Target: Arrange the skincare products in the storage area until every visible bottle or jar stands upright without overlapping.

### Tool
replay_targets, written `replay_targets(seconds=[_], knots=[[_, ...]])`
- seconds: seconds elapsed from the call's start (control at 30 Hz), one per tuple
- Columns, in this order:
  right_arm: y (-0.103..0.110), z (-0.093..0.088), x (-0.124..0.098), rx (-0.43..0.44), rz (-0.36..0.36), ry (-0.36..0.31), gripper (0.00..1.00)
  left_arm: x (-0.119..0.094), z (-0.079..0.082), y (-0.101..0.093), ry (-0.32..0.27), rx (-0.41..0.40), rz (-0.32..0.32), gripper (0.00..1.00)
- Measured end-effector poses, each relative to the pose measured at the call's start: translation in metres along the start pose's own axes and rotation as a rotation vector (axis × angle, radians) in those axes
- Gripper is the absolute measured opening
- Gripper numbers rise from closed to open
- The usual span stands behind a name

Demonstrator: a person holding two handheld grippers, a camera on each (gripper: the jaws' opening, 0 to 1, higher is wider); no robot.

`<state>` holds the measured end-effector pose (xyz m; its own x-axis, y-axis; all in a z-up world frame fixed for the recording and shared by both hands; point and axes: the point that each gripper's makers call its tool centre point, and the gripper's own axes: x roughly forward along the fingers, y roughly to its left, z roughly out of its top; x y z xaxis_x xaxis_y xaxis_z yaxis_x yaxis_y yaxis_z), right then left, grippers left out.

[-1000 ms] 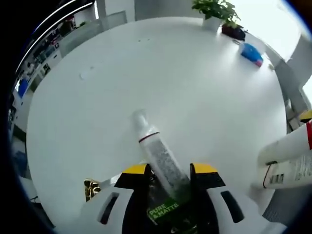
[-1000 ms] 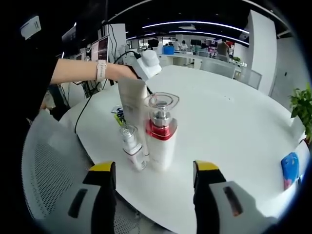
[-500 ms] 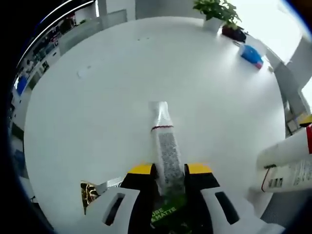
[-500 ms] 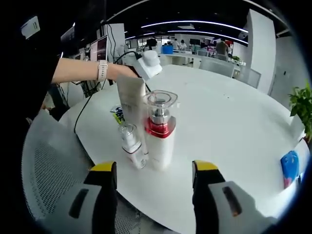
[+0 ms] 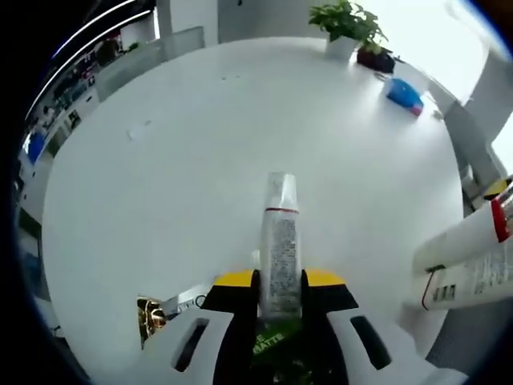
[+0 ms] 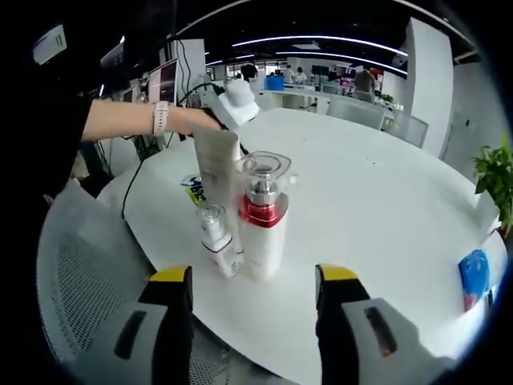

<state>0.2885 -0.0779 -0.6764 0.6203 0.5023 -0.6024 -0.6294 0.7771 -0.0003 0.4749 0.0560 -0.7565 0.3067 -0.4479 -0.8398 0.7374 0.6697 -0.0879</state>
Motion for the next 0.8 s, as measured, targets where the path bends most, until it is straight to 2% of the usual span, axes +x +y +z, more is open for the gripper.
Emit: replay_targets(seconds=[0.2,0.5,0.8], knots=[[0.000,0.003,-0.002,-0.009,0.006,-0.020,0.63,-0.015,0.006,-0.004,-0.060,0.013,0.004,0.17],[0.001,0.009,-0.006,0.003,0.014,-0.046,0.61,-0.049,0.012,-0.009,-0.148,0.049,0.030,0.17],[0.000,0.013,-0.011,0.010,0.002,-0.061,0.59,-0.079,0.012,-0.016,-0.220,0.054,0.035,0.17]])
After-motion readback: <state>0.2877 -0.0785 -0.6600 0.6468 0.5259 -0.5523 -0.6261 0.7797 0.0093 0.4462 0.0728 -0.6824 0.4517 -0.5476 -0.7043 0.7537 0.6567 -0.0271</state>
